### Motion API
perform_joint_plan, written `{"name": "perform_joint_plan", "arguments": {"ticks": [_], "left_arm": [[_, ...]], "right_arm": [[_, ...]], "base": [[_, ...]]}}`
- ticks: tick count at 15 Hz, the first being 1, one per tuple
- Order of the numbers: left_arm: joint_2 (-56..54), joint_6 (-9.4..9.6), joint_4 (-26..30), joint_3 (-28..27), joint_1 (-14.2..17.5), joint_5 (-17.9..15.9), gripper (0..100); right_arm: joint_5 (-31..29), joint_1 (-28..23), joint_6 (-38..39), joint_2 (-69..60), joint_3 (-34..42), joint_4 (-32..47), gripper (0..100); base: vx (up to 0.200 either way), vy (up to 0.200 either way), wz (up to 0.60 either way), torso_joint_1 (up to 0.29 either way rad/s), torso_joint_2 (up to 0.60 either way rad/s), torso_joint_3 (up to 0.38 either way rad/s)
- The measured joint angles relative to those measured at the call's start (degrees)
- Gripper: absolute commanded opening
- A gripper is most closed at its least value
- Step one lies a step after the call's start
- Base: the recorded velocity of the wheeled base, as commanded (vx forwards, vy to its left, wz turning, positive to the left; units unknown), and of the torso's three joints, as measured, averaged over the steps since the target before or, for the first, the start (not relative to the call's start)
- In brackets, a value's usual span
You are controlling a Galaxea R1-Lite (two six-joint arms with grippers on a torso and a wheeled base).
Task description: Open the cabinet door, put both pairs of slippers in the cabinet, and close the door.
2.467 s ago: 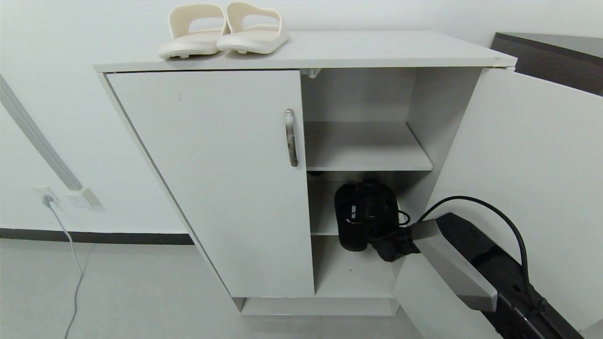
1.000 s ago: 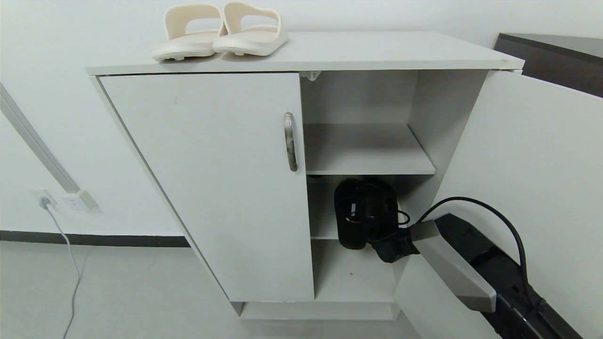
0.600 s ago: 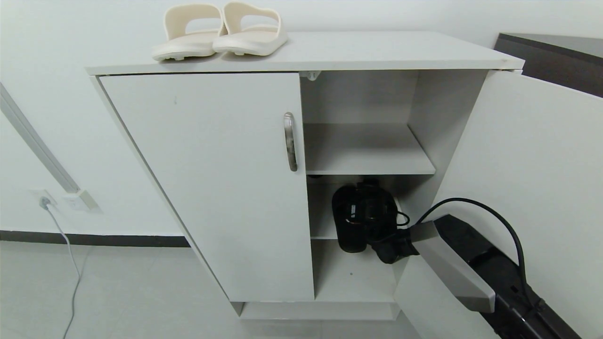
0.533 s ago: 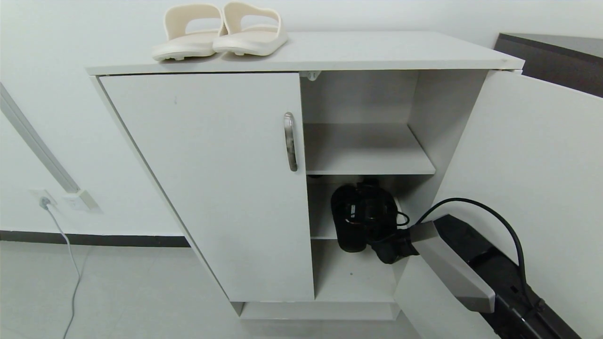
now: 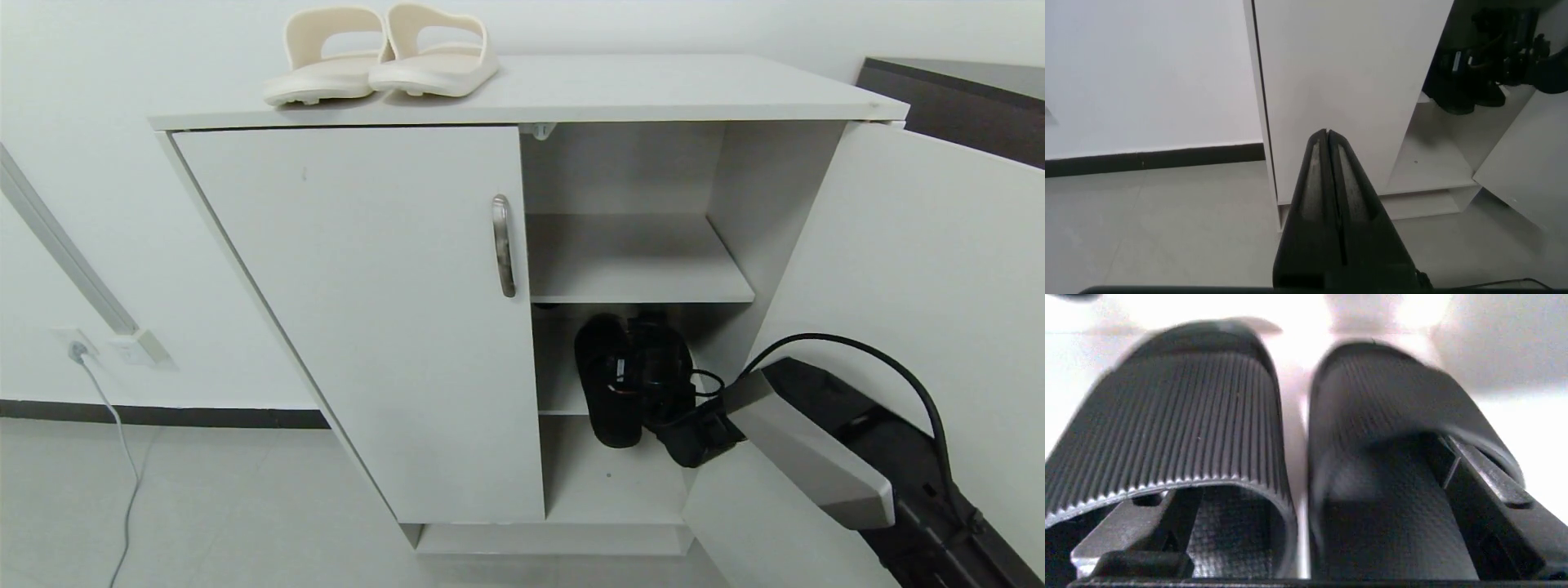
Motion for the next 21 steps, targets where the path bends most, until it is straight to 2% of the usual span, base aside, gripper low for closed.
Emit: {"name": "perform_joint_plan", "arguments": {"ticks": [2, 4, 13, 21], "left_arm": [[0.00, 0.00, 0.00, 0.00, 0.00, 0.00, 0], [0.00, 0.00, -0.02, 0.00, 0.00, 0.00, 0], [0.00, 0.02, -0.02, 0.00, 0.00, 0.00, 0], [0.00, 0.07, -0.02, 0.00, 0.00, 0.02, 0]], "right_arm": [[0.00, 0.18, -0.13, -2.54, 5.71, -3.06, 100], [0.05, 0.52, -0.30, -3.73, 6.69, -3.01, 100], [0.32, 0.44, -1.23, 1.43, -9.79, 6.46, 100], [0.35, 0.35, -1.32, 3.91, -10.73, 6.27, 100]], "base": [[0.000, 0.000, 0.00, 0.000, 0.00, 0.000], [0.000, 0.000, 0.00, 0.000, 0.00, 0.000], [0.000, 0.000, 0.00, 0.000, 0.00, 0.000], [0.000, 0.000, 0.00, 0.000, 0.00, 0.000]]}}
